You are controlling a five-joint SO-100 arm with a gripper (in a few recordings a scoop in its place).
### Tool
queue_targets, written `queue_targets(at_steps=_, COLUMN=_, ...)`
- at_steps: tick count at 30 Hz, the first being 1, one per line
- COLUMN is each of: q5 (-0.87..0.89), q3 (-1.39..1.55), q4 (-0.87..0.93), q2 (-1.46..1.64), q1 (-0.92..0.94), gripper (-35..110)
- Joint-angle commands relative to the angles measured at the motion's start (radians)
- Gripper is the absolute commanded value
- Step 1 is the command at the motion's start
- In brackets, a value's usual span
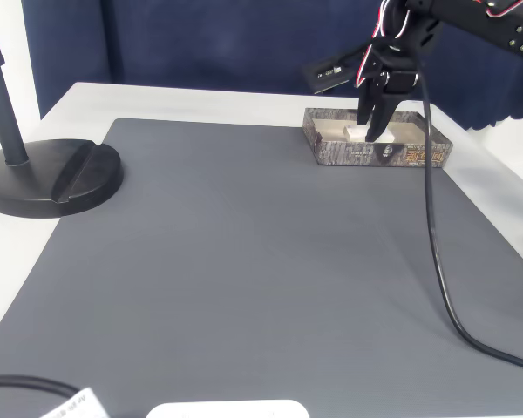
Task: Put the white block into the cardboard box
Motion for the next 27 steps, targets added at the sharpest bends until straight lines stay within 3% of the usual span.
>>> queue_targets(at_steps=1, q5=0.009, q3=-0.072, q4=-0.018, q2=0.017, q1=0.008, gripper=1)
queue_targets(at_steps=6, q5=0.012, q3=-0.077, q4=-0.031, q2=0.015, q1=0.006, gripper=4)
queue_targets(at_steps=12, q5=0.051, q3=-0.08, q4=-0.075, q2=0.026, q1=-0.002, gripper=21)
queue_targets(at_steps=27, q5=0.055, q3=-0.034, q4=-0.087, q2=0.192, q1=-0.029, gripper=33)
